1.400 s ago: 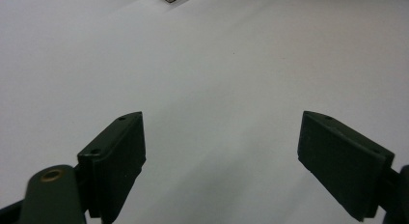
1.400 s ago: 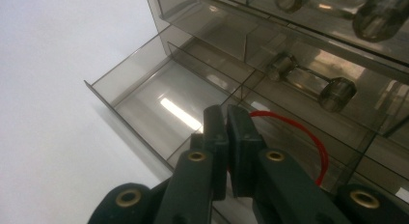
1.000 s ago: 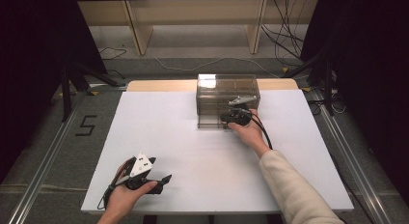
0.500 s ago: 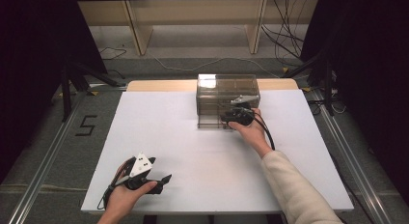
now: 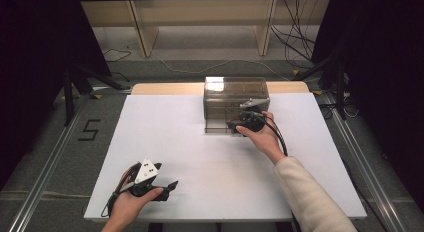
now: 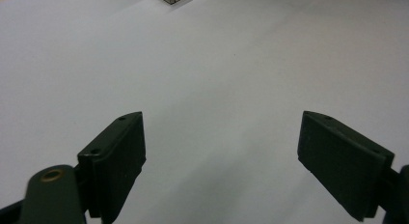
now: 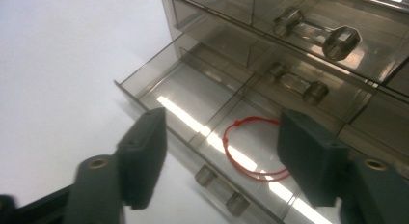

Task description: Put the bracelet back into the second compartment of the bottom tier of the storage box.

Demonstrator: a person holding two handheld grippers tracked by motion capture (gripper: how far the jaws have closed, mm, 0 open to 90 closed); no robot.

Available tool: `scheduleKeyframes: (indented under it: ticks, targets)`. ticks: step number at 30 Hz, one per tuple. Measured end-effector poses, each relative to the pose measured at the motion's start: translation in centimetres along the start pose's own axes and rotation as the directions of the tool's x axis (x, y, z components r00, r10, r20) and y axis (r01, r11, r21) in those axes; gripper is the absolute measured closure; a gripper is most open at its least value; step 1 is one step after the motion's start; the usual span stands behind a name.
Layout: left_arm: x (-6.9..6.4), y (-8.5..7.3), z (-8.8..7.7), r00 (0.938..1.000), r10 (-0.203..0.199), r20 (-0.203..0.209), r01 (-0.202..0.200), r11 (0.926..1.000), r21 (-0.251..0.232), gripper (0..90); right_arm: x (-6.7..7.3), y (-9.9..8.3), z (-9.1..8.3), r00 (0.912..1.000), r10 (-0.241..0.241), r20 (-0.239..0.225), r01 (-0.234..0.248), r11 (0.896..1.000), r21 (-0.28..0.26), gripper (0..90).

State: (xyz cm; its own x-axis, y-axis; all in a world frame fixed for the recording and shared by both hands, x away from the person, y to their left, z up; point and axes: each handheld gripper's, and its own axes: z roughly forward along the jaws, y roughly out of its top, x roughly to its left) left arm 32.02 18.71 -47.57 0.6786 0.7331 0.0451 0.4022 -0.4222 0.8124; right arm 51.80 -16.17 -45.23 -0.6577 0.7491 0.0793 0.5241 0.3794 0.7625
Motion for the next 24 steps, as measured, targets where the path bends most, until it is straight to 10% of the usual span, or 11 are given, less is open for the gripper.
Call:
scheduleKeyframes:
  ticks: [24]
  targets:
    - [0.1, 0.0, 0.0, 0.9999, -0.003, -0.012, 0.003, 1.0000, -0.001, 16.3, -0.3, -1.8, -3.9, 0.9995, -0.028, -0.015, 0.028, 0.999, 0.021, 16.8]
